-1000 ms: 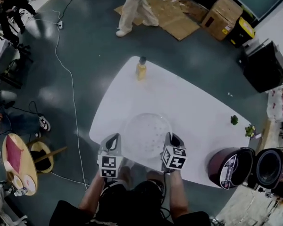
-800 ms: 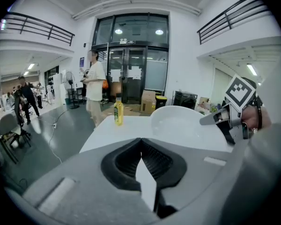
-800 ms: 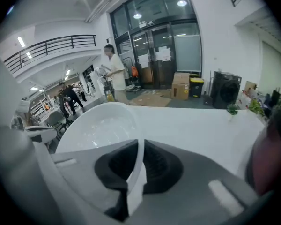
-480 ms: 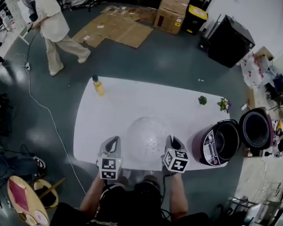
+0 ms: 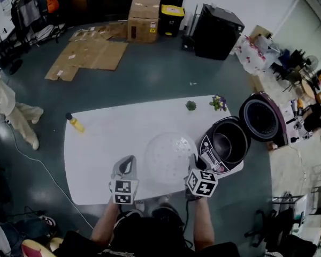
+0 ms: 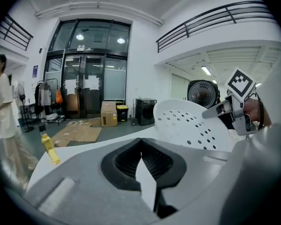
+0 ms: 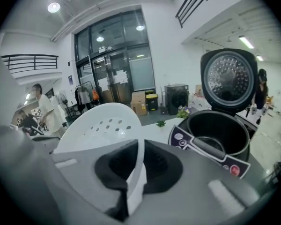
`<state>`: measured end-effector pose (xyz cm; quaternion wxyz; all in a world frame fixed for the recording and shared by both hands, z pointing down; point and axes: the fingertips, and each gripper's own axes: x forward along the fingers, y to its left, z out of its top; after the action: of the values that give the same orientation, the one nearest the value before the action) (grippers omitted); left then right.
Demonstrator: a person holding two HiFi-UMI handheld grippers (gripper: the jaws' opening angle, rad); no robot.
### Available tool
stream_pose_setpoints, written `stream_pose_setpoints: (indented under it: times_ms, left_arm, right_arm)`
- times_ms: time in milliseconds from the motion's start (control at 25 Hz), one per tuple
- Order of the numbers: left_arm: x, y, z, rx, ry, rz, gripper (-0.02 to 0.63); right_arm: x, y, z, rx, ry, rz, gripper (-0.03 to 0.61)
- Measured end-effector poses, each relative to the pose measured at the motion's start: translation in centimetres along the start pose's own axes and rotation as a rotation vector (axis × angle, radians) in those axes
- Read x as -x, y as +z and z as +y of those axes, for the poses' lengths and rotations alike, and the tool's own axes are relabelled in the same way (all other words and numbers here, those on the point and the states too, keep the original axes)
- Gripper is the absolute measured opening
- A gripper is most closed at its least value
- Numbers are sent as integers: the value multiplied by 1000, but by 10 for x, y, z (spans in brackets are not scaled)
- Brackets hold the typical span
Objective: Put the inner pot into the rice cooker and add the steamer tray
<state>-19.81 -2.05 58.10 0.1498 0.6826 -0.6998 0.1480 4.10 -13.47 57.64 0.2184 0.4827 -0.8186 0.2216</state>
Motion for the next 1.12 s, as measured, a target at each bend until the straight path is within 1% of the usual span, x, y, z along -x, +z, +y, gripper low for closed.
stream_pose_setpoints:
  times_ms: [160,280,400,800,920,1120]
  left_arm:
    - [-32,23,-31,-41,-70,-22,11]
    - [-46,49,-53,-71,-116,-42,11]
    - [-63,66,-74,-97,-162,-58,11]
    - [-111,102,-149,-182,-311,-102,11]
    - [-123,109,-166,-204,-340,-108,11]
    - [-142,117,-192,-215,-376,-104,11]
  right_arm:
    - [9,15,-46,-59,-64,-41,18]
    - [24,32,-77,-103,-103,-74,18]
    - [36,43,-105,-142,-147,-110,18]
    - [64,59,-197,-245,-304,-205,18]
    - [70,60,-222,-274,-344,-218,18]
    - [76,58,-263,-328,-407,-221,18]
